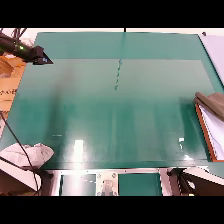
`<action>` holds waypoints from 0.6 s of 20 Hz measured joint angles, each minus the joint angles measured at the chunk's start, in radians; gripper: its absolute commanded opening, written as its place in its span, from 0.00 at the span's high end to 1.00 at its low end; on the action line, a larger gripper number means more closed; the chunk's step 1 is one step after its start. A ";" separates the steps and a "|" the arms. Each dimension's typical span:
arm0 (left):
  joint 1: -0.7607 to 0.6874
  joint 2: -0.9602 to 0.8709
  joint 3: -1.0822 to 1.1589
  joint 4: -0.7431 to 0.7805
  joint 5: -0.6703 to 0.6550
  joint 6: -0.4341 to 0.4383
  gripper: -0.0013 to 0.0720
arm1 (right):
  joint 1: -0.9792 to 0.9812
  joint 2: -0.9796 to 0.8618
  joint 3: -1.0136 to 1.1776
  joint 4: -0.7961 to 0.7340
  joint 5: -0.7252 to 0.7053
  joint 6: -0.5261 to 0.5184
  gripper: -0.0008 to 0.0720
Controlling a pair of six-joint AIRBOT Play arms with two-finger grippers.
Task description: Fold the shirts.
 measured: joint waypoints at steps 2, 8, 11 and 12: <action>0.000 0.000 0.000 0.000 -0.006 -0.001 0.95 | -0.001 0.007 -0.082 -0.084 0.006 0.024 0.97; 0.000 0.000 0.000 0.000 -0.018 -0.002 0.95 | -0.002 0.003 -0.227 -0.293 -0.001 0.049 0.09; 0.000 0.000 0.000 -0.001 -0.017 -0.015 0.95 | 0.006 0.001 -0.204 -0.270 -0.010 0.050 0.35; 0.000 0.000 0.000 -0.004 -0.015 -0.022 0.96 | 0.014 0.000 -0.187 -0.230 -0.018 0.050 0.87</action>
